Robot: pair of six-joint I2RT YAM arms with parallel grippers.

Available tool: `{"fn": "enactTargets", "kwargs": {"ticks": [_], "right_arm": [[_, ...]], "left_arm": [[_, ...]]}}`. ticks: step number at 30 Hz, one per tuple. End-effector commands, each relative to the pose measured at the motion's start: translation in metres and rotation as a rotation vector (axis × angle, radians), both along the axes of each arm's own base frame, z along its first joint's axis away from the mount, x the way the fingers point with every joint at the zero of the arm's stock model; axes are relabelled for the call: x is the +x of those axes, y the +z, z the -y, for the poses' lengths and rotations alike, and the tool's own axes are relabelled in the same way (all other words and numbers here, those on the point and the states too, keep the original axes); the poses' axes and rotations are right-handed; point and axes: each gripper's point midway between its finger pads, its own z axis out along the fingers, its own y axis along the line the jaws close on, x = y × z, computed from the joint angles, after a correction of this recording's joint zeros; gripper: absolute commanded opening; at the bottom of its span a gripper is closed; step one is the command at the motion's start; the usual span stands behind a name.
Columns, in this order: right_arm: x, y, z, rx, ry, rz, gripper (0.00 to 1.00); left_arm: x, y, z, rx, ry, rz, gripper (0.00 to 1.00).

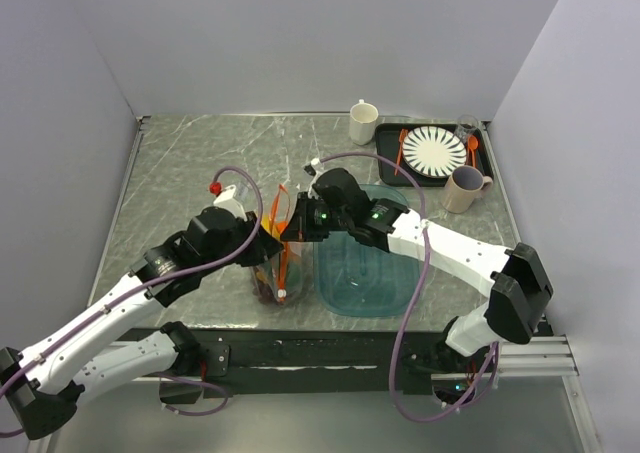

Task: Place the food in the zip-top bag and seal the zipper
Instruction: Adjust the zipper food storage bag at the center of the board.

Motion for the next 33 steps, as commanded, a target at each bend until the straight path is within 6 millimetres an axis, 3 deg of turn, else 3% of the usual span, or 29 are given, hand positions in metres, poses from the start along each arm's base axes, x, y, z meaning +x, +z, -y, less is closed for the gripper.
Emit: {"fn": "enactTargets", "kwargs": {"ticks": [1, 7, 15, 20, 24, 33], "right_arm": [[0.017, 0.021, 0.0, 0.005, -0.058, 0.06, 0.0], [0.019, 0.019, 0.018, 0.001, -0.157, 0.062, 0.0], [0.019, 0.001, 0.027, -0.048, -0.203, 0.029, 0.0], [0.022, -0.004, 0.031, -0.079, -0.226, 0.02, 0.0], [0.022, -0.014, 0.041, -0.104, -0.269, 0.006, 0.0], [0.015, -0.044, 0.079, -0.208, -0.352, -0.001, 0.0]], "left_arm": [[0.002, 0.012, 0.012, -0.03, -0.056, 0.036, 0.26], [0.003, 0.022, 0.006, -0.048, -0.016, 0.05, 0.48], [-0.009, 0.05, -0.016, -0.148, 0.037, 0.13, 0.54], [-0.021, 0.02, -0.026, -0.147, 0.067, 0.055, 0.54], [-0.03, -0.004, -0.024, -0.263, 0.101, -0.02, 0.54], [-0.038, -0.022, -0.007, -0.422, 0.068, -0.092, 0.55]]}}
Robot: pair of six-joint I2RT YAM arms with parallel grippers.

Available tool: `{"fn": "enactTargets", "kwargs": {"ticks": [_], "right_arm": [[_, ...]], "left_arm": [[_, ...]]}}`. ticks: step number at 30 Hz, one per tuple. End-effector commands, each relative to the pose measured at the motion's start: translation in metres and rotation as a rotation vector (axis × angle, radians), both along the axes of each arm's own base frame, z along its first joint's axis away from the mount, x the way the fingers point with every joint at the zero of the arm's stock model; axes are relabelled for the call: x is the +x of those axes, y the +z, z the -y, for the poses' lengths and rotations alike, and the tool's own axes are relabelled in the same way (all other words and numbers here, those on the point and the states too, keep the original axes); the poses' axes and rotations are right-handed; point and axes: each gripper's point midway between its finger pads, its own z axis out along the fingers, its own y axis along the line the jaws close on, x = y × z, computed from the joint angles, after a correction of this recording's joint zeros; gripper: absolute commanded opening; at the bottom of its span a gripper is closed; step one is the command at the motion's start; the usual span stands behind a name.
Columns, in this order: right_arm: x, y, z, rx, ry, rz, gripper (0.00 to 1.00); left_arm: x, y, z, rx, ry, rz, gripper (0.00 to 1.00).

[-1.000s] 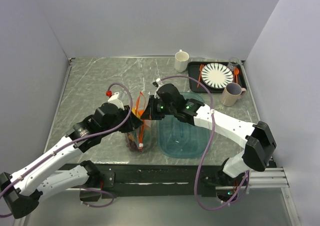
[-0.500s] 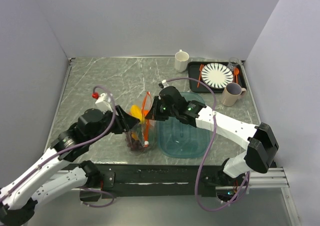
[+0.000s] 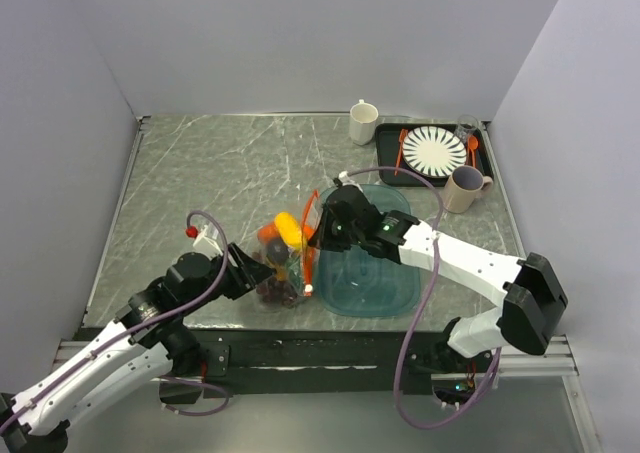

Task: Place the food in the zip-top bag and seal the zipper
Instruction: Adjust the zipper food storage bag at the center of the board.

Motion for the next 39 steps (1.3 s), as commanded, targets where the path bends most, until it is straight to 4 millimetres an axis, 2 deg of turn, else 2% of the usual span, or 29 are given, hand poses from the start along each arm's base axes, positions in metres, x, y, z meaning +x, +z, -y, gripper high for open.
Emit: {"fn": "enactTargets", "kwargs": {"ticks": [1, 3, 4, 8, 15, 19, 25, 30, 34, 39], "right_arm": [[0.002, 0.004, 0.022, -0.022, -0.07, 0.029, 0.0], [0.002, -0.003, 0.031, -0.052, -0.091, 0.026, 0.0], [0.001, -0.006, 0.035, -0.061, -0.097, 0.023, 0.0], [0.001, -0.014, 0.046, -0.078, -0.119, 0.014, 0.0], [0.004, -0.022, 0.054, -0.085, -0.14, 0.0, 0.0], [0.001, -0.029, 0.054, -0.081, -0.135, -0.014, 0.0], [0.003, -0.01, 0.04, 0.0, -0.092, 0.022, 0.0], [0.009, -0.007, 0.038, -0.037, -0.082, 0.027, 0.0], [0.014, 0.004, 0.031, -0.019, -0.068, 0.045, 0.02], [0.016, 0.009, 0.026, -0.012, -0.056, 0.048, 0.03]], "left_arm": [[0.002, 0.032, 0.02, -0.169, -0.039, 0.039, 0.55], [-0.002, 0.026, 0.029, -0.195, -0.076, 0.008, 0.54], [-0.002, 0.034, 0.033, -0.235, -0.091, 0.026, 0.54], [-0.009, 0.03, 0.043, -0.308, -0.123, -0.004, 0.55], [-0.013, 0.023, 0.041, -0.427, -0.087, -0.06, 0.58], [-0.01, 0.009, 0.04, -0.388, -0.065, -0.089, 0.58], [-0.01, 0.005, 0.05, -0.351, -0.1, -0.087, 0.56], [-0.018, 0.003, 0.058, -0.304, -0.163, -0.101, 0.54], [-0.021, -0.004, 0.059, -0.307, -0.162, -0.122, 0.56], [-0.017, 0.007, 0.058, -0.376, -0.133, -0.085, 0.57]]}}
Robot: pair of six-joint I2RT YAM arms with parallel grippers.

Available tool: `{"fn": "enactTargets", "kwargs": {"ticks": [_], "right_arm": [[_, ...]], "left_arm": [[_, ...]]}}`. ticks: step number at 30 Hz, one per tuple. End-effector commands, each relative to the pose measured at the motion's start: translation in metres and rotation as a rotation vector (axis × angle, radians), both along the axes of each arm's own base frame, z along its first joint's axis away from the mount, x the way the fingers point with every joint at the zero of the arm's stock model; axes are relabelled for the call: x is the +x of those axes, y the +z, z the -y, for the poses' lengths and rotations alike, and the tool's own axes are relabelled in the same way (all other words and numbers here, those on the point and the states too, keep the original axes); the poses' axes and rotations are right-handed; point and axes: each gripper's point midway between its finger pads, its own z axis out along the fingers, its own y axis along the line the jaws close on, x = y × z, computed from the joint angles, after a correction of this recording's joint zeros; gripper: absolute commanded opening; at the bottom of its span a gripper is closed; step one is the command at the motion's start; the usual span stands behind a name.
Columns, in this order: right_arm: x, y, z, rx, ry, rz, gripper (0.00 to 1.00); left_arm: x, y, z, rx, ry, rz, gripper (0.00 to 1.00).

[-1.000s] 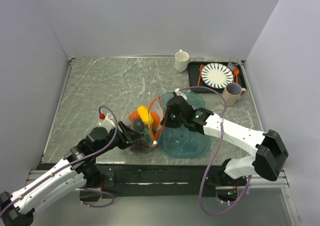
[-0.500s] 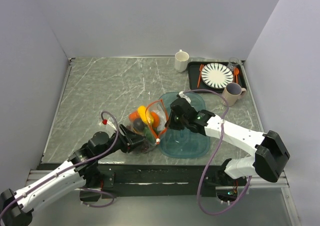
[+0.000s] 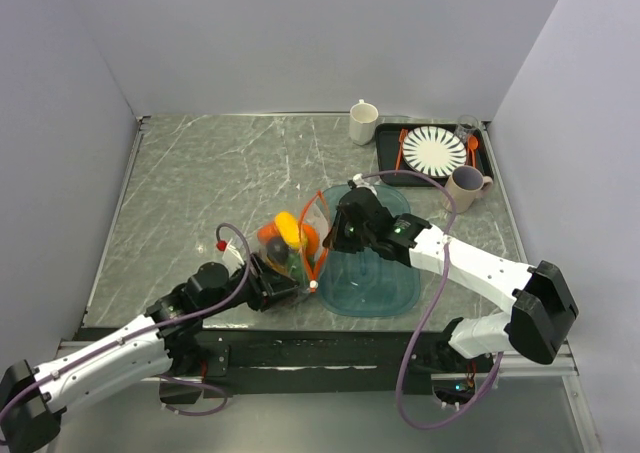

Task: Place the food in the zip-top bag and seal the zipper
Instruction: Adjust the zipper food storage bag at the center of the board.

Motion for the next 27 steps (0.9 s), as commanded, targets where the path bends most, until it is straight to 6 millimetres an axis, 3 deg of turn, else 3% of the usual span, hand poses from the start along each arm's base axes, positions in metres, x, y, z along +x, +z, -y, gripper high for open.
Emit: {"fn": "enactTargets", "kwargs": {"ticks": [1, 9, 21, 27], "right_arm": [[0.011, 0.021, -0.008, 0.032, 0.007, 0.045, 0.03], [0.01, 0.019, -0.009, 0.03, 0.012, 0.038, 0.04], [0.011, 0.022, -0.009, 0.035, 0.005, 0.042, 0.04], [0.009, 0.024, -0.01, 0.046, 0.011, 0.039, 0.04]], "left_arm": [[0.006, 0.034, 0.004, -0.119, 0.027, 0.077, 0.57], [0.007, 0.032, 0.012, -0.155, 0.044, 0.022, 0.57], [-0.008, 0.027, 0.023, -0.179, 0.027, -0.055, 0.57], [0.001, 0.022, 0.025, -0.2, 0.118, -0.08, 0.54]]}}
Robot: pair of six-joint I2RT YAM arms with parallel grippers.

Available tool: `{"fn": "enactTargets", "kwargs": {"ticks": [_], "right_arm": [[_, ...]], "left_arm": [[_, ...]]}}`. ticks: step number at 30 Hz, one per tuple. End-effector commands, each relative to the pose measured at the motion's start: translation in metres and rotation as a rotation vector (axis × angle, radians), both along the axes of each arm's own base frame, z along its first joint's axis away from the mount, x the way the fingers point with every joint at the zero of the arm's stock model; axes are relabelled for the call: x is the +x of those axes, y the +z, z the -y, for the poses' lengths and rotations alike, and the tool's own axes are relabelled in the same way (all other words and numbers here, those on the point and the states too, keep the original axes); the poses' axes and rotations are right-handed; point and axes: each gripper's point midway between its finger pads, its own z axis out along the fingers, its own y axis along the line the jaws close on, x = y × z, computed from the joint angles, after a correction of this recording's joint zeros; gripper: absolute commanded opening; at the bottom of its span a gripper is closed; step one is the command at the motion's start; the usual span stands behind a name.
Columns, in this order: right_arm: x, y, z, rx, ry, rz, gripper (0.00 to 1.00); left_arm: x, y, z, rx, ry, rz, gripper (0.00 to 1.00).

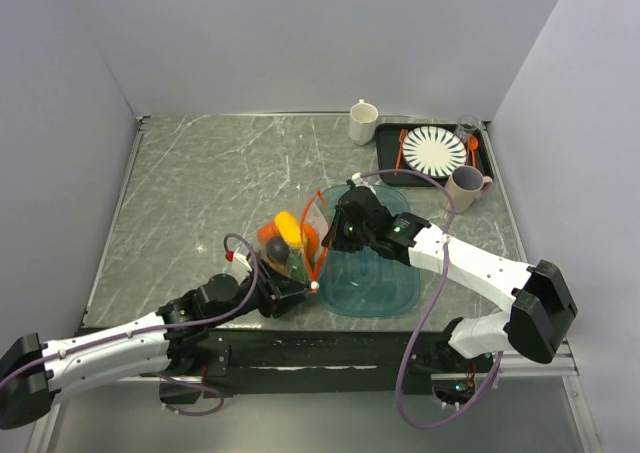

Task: Place the food in the zip-top bag and seal the zipper
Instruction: Adjust the zipper food storage bag at the center of the board.

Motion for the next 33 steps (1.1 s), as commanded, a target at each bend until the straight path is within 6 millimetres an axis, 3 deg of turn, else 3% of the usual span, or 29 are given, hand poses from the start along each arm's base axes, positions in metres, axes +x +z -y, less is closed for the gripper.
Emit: {"fn": "enactTargets", "kwargs": {"ticks": [1, 7, 11, 20, 27, 33], "right_arm": [[0.009, 0.022, -0.007, 0.043, 0.001, 0.039, 0.04], [0.005, 0.018, -0.007, 0.054, 0.003, 0.031, 0.04], [0.003, 0.016, -0.005, 0.055, 0.002, 0.027, 0.04], [0.002, 0.015, -0.005, 0.053, 0.006, 0.022, 0.04], [0.002, 0.017, -0.004, 0.055, 0.002, 0.03, 0.04], [-0.002, 0.016, -0.009, 0.07, 0.033, 0.017, 0.06]], "left_arm": [[0.012, 0.014, 0.002, -0.066, 0.094, 0.001, 0.54], [0.024, 0.028, -0.009, -0.178, 0.21, 0.009, 0.53], [0.029, 0.02, -0.015, -0.216, 0.255, -0.029, 0.52], [0.03, 0.018, -0.006, -0.197, 0.252, -0.043, 0.47], [0.031, 0.021, -0.012, -0.194, 0.267, -0.041, 0.3], [0.031, 0.02, -0.017, -0.187, 0.279, -0.04, 0.01]]}}
